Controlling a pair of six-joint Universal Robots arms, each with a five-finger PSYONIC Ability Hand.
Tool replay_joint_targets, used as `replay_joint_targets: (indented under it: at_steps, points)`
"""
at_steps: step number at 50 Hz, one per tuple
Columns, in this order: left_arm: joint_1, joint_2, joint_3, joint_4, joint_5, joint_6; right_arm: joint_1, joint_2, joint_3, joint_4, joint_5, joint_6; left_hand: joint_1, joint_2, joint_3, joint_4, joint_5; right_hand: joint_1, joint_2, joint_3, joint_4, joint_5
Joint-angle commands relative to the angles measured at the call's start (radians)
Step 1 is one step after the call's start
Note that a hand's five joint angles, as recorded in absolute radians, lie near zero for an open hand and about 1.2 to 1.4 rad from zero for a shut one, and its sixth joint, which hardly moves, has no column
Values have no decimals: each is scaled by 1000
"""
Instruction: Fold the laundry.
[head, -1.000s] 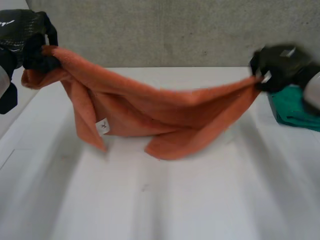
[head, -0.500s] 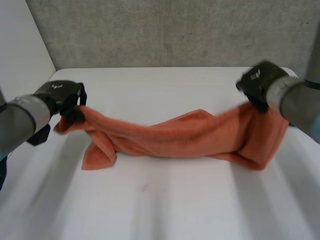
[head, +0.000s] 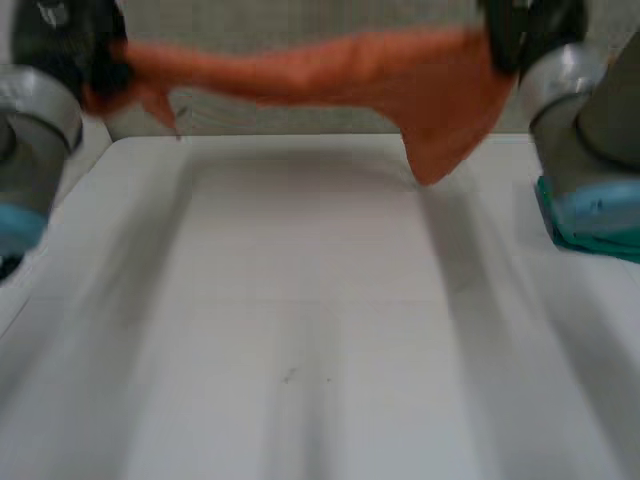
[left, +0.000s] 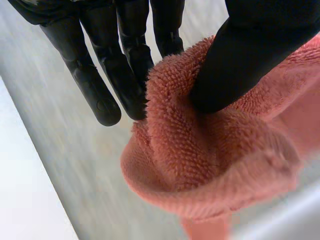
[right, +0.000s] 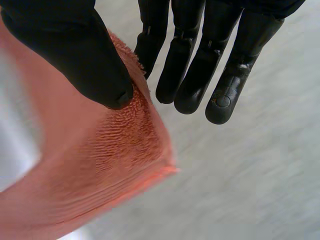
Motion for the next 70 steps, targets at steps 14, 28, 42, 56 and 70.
replay_joint_targets:
  at_steps: [14, 28, 42, 56, 70]
  points:
    - [24, -87, -530, -105, 5, 270, 13, -47, 739, 157, -88, -130, 110, 6, 5, -1, 52, 412, 223, 222, 209, 229]
    - [62, 63, -640, -94, 115, 282, -18, -101, 747, 140, -89, 123, -531, -635, -636, -642, -589, 412, 223, 222, 209, 229]
    - [182, 257, -881, -97, 280, 323, -50, -104, 770, 150, -92, 152, -188, -291, -292, -298, -246, 412, 223, 222, 209, 229]
    - [302, 182, -920, -82, 281, 459, -50, -104, 776, 148, -100, 152, -399, -502, -503, -510, -457, 412, 223, 222, 209, 229]
    - [289, 36, -828, -61, 280, 460, -52, -104, 785, 147, -127, 152, -464, -567, -568, -574, -522, 412, 223, 222, 209, 229]
